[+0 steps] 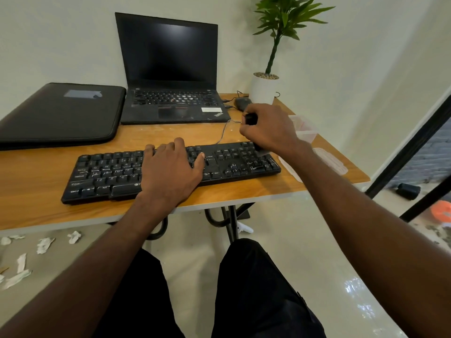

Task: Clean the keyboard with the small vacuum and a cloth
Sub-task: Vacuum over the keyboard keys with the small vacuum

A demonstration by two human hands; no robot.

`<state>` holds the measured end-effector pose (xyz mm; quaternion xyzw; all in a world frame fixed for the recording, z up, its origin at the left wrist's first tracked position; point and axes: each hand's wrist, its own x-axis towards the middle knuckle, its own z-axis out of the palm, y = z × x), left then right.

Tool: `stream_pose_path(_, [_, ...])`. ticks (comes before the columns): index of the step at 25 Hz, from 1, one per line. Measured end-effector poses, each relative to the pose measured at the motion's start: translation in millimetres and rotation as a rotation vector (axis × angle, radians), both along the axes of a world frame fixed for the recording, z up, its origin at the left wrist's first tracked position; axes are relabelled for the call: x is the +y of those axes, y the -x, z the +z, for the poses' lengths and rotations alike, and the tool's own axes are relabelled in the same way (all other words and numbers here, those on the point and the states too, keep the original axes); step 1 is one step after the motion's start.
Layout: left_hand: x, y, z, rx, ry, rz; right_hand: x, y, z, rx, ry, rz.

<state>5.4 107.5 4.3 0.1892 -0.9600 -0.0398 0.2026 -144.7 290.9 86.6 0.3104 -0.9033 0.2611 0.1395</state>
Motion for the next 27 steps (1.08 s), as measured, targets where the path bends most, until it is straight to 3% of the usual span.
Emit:
stream_pose_path(3, [0.6, 2.2, 6.0, -0.031, -0.010, -0.021, -5.5, -9.4, -3.1, -0.001, 0.295, 0.037])
stream_pose_path(8, [-73.0, -18.0, 39.5, -0.044, -0.240, -0.241, -30.5, -29.5, -5.0, -0.348, 0.658, 0.195])
stream_pose_path(10, [-105.8, -45.1, 39.2, -0.011, -0.299, -0.185, -47.6, -40.9, -10.6, -0.458, 0.718, 0.245])
stream_pose_path(14, [-143.9, -111.7, 13.6, 0.087, -0.449, -0.020, -93.9, -66.0, -19.0, -0.574, 0.758, 0.353])
stream_pose_path(18, [-162.8, -141.7, 12.1, 0.045, -0.841, -0.140, -139.8, -94.5, -15.4, -0.734, 0.757, 0.461])
stream_pose_path(22, [-170.8, -135.8, -0.2, -0.080, -0.769, -0.140, -183.1, -122.0, -11.4, -0.751, 0.539, 0.613])
stream_pose_path(27, [-181.3, -137.7, -6.4, -0.036, -0.833, -0.116, -223.5, -140.9, -14.0, -0.625, 0.382, 0.757])
